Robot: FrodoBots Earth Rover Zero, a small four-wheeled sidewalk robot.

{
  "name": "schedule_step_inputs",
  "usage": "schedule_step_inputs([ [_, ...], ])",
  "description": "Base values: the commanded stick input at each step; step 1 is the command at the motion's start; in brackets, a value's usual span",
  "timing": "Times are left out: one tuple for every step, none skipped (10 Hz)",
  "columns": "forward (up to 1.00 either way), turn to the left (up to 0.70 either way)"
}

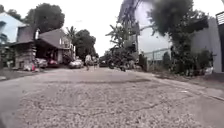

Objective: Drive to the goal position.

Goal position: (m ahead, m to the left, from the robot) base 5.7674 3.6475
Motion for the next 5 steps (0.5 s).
schedule_step_inputs([
  [1.0, 0.0],
  [1.0, 0.0],
  [1.0, 0.0],
  [1.0, 0.02],
  [1.0, 0.18],
])
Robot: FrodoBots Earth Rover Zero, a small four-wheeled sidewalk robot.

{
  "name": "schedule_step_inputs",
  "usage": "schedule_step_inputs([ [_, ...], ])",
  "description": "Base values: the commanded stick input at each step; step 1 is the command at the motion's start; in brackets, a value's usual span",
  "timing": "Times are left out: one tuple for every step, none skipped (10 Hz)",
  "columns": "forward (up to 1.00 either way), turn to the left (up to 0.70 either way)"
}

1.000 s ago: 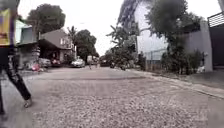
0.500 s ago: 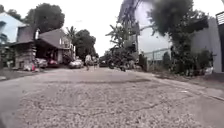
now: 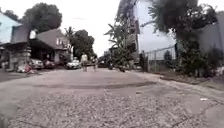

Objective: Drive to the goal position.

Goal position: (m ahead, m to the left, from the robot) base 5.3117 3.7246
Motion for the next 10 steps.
schedule_step_inputs([
  [1.0, 0.0],
  [1.0, 0.0],
  [1.0, 0.0],
  [1.0, 0.0],
  [1.0, 0.0],
  [1.0, 0.0],
  [1.0, 0.0],
  [1.0, 0.0],
  [1.0, 0.0],
  [1.0, 0.0],
])
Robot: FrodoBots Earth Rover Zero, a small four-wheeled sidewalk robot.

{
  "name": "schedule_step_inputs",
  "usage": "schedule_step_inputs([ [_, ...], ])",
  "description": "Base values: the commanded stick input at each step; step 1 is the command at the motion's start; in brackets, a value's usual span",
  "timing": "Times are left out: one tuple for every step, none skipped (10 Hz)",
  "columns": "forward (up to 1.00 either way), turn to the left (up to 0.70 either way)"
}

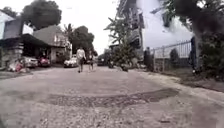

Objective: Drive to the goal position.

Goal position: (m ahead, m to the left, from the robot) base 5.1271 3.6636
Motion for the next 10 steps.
schedule_step_inputs([
  [1.0, 0.0],
  [1.0, 0.0],
  [1.0, 0.0],
  [1.0, 0.0],
  [1.0, 0.0],
  [1.0, 0.0],
  [1.0, 0.0],
  [1.0, 0.0],
  [1.0, 0.0],
  [1.0, 0.0],
])
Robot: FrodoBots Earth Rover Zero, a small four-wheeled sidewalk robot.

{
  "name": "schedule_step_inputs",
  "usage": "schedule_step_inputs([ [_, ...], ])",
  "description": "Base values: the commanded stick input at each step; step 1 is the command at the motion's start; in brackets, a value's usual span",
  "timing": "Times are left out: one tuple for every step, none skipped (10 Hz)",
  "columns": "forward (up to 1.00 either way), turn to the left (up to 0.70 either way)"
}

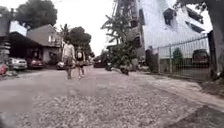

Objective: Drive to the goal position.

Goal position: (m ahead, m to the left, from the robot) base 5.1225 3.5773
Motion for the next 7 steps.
schedule_step_inputs([
  [1.0, 0.0],
  [1.0, 0.0],
  [1.0, 0.0],
  [1.0, 0.0],
  [1.0, 0.0],
  [1.0, 0.0],
  [1.0, 0.0],
])
